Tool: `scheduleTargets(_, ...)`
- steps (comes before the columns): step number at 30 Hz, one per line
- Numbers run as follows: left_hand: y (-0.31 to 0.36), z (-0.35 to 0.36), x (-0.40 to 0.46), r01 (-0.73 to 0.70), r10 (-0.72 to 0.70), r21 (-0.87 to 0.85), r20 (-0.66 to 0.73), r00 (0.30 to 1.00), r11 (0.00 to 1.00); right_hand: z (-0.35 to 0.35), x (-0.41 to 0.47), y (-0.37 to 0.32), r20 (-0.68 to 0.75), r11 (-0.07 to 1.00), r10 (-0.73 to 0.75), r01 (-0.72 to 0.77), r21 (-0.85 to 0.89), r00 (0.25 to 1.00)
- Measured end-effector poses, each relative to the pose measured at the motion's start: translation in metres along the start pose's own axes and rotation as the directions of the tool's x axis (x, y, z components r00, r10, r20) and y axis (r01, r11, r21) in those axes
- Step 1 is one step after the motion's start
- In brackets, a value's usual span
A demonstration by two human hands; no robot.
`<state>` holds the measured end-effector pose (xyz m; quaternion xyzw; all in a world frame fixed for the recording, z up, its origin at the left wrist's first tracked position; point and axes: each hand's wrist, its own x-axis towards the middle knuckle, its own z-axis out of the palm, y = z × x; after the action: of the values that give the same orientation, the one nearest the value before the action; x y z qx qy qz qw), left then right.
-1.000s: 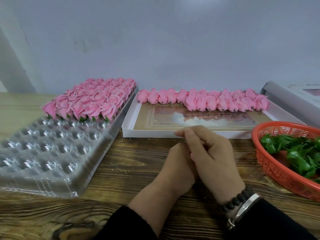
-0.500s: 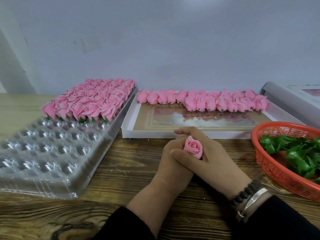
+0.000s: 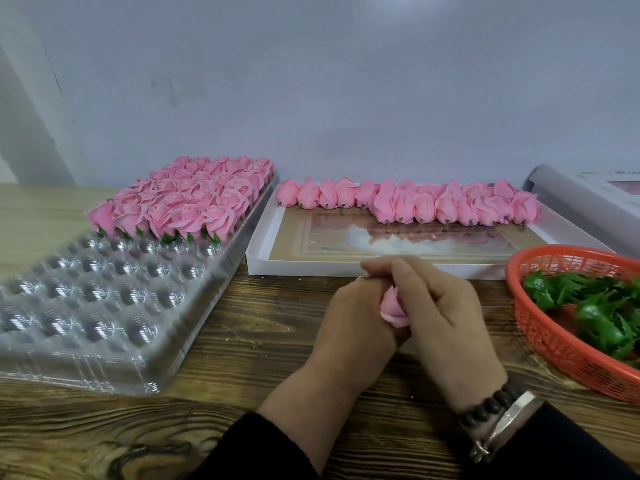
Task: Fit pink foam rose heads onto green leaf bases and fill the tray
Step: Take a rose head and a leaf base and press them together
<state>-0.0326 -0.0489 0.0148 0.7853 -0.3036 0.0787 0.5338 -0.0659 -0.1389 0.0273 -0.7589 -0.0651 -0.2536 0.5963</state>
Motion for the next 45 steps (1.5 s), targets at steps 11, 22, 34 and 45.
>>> scheduleTargets(11,-0.004,0.005,0.002,0.049,-0.048,-0.103,0.014,0.999,0.993,0.003,0.0,0.003,0.071,0.971,-0.1,0.113,-0.211,0.992)
scheduleTargets(22,0.004,-0.002,0.0,-0.003,-0.005,-0.204,-0.04,0.999,0.979,-0.01,0.003,0.007,0.251,0.99,0.078,-0.045,-0.137,0.965)
scheduleTargets(34,-0.002,0.003,0.001,-0.006,0.006,0.007,-0.062,0.998,1.0,0.005,-0.002,0.003,0.06,0.95,-0.208,0.216,-0.226,0.976)
scheduleTargets(45,-0.001,0.0,0.004,0.053,-0.053,0.007,-0.071,0.996,0.999,0.003,-0.003,0.0,0.126,0.973,-0.191,0.205,-0.108,0.974)
